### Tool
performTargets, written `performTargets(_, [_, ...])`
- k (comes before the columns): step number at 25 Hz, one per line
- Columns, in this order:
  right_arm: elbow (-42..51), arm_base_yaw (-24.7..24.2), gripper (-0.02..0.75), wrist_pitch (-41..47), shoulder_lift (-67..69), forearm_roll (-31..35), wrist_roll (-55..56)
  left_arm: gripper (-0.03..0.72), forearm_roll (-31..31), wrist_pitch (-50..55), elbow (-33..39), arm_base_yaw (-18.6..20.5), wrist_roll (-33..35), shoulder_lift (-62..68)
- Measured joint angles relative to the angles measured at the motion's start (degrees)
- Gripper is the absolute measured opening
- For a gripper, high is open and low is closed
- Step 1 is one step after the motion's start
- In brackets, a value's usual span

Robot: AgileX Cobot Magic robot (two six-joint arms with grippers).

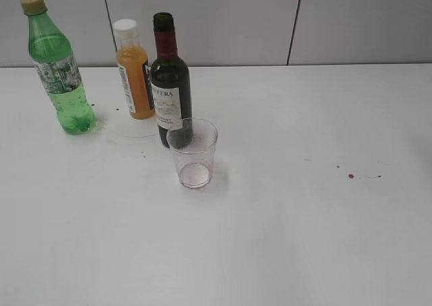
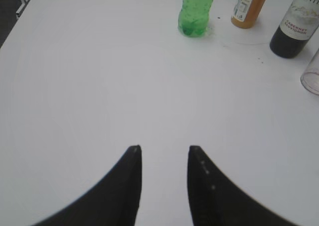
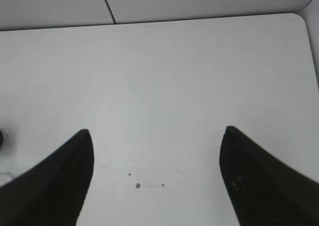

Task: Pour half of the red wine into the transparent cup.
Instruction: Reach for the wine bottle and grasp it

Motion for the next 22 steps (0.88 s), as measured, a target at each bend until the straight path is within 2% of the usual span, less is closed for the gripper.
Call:
performTargets(7, [19.78, 0.0, 0.592, 0.15, -20.33, -3.84, -0.23, 0.237, 0.0, 0.0, 0.0, 0.0, 0.0, 0.0])
performTargets(12, [36.3, 0.0, 0.591, 0.21, -36.24, -3.84, -0.23, 0.237, 0.0, 0.0, 0.0, 0.0, 0.0, 0.0])
performTargets(22, [61.62, 0.0, 0.591, -0.53, -62.29, -2.32, 0.06, 0.237, 0.0, 0.0, 0.0, 0.0, 0.0, 0.0])
